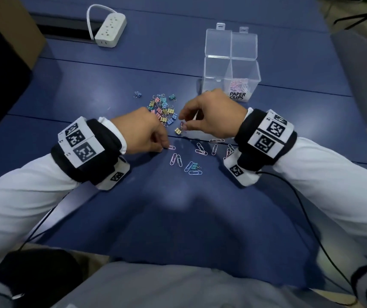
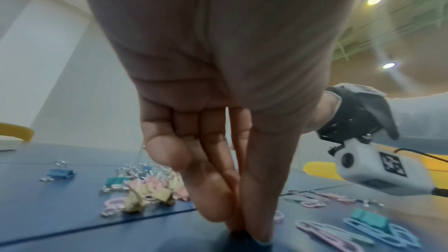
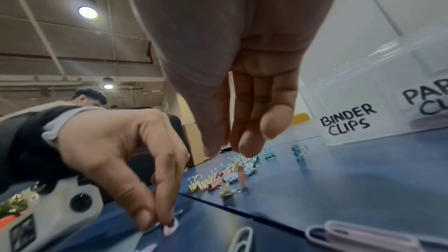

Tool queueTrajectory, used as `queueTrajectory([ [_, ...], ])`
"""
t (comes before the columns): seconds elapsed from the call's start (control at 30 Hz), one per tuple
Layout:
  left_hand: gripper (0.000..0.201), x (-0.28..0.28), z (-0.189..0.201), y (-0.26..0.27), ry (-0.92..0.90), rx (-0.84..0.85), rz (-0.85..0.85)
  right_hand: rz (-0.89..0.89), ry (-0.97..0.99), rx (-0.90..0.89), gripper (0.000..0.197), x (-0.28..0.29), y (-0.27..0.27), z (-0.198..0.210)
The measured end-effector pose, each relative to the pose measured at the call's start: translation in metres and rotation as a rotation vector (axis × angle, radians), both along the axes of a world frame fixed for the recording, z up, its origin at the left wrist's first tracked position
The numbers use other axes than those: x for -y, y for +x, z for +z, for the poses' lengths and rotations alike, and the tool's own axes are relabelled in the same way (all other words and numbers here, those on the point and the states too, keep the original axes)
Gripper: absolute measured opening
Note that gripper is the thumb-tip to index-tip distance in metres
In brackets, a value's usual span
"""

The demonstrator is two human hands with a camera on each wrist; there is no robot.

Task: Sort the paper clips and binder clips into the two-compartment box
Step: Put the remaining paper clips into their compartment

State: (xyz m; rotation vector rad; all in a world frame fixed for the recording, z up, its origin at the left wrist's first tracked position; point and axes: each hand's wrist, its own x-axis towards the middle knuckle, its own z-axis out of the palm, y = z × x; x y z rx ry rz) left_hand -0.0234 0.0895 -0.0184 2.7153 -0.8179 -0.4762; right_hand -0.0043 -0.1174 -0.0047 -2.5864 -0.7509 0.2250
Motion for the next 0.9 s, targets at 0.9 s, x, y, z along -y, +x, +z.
queueTrajectory([
  [0.9, 0.015, 0.070, 0.008, -0.009, 0.014, 0.000, -0.329, -0.272, -0.152, -0.032, 0.026, 0.100, -0.061, -0.011],
])
